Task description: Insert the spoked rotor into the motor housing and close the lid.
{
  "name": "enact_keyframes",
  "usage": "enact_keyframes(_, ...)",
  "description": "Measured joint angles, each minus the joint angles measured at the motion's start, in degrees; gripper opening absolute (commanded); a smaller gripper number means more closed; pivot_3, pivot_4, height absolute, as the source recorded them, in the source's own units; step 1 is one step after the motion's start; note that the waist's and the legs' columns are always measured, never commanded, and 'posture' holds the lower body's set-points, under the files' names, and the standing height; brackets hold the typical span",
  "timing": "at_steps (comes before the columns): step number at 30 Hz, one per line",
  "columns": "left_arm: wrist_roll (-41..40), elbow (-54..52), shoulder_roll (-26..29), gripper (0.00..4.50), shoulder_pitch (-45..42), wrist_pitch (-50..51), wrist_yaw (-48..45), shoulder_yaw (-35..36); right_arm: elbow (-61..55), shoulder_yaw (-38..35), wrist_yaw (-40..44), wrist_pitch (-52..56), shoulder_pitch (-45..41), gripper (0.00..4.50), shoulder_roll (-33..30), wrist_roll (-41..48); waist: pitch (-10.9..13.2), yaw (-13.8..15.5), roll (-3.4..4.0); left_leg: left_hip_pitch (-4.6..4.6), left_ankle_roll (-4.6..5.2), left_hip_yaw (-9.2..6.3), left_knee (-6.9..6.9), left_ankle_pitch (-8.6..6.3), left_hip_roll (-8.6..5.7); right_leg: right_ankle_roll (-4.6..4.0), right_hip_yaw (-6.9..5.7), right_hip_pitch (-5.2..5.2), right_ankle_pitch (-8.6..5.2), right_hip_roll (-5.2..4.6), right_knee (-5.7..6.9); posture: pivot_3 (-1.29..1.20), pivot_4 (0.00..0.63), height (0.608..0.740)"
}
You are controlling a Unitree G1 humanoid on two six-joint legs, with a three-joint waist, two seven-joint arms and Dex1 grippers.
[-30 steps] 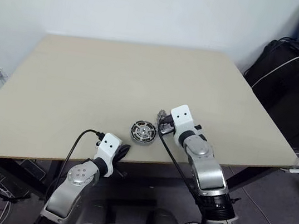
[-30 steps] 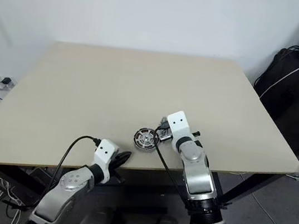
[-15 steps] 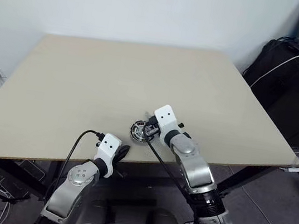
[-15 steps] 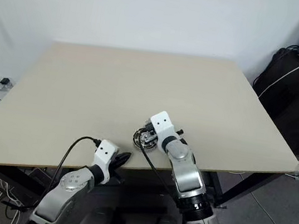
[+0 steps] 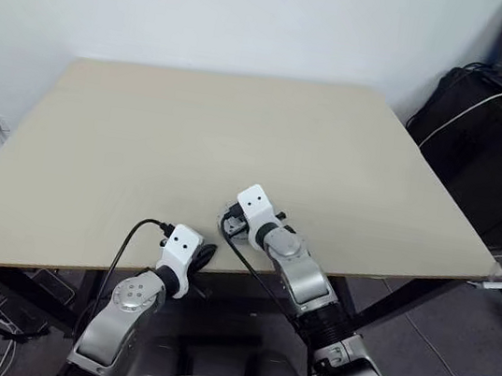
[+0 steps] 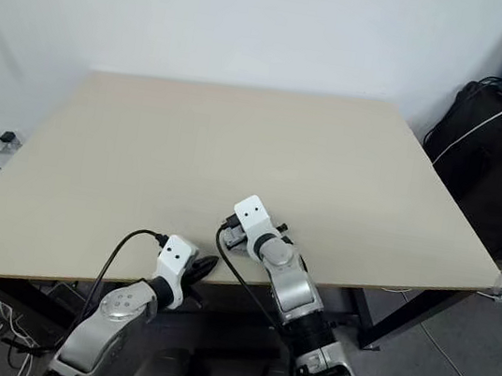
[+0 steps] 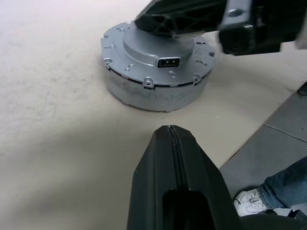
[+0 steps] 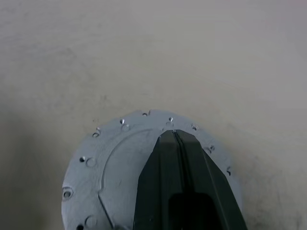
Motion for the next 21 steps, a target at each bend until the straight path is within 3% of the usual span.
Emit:
enact_keyframes(7,0.0,0.0,0.1,0.00,0.0,0.0,0.0,0.1,-0.5,-1.3,2.1,1.3,-0.2,0.02,-0.2,2.1,0.0,0.0,0.04,0.12,-0.01,-0.02,-0.04,0.00,0.01,0.00,-0.01,0.10,0.00,-0.03,0.00,0.00,0.000,0.740)
enact_keyframes(14,0.0,0.0,0.1,0.00,0.0,0.5,0.1,0.0,-12.9,-6.0,12.5,2.7,4.6,0.02,-0.2,14.7,0.0,0.0,0.05,0.01,0.00,-0.03,-0.07,0.00,-0.01,0.00,0.00,0.00,-0.01,-0.02,-0.06,0.00,0.000,0.740)
enact_keyframes(21,0.0,0.0,0.1,0.00,0.0,1.0,0.0,0.0,-20.6,-9.0,18.5,-11.0,7.3,0.02,-1.1,21.0,0.0,0.3,0.06,0.02,-0.01,-0.07,-0.08,-0.01,-0.01,0.00,-0.04,0.02,-0.01,-0.03,-0.07,0.00,0.000,0.740)
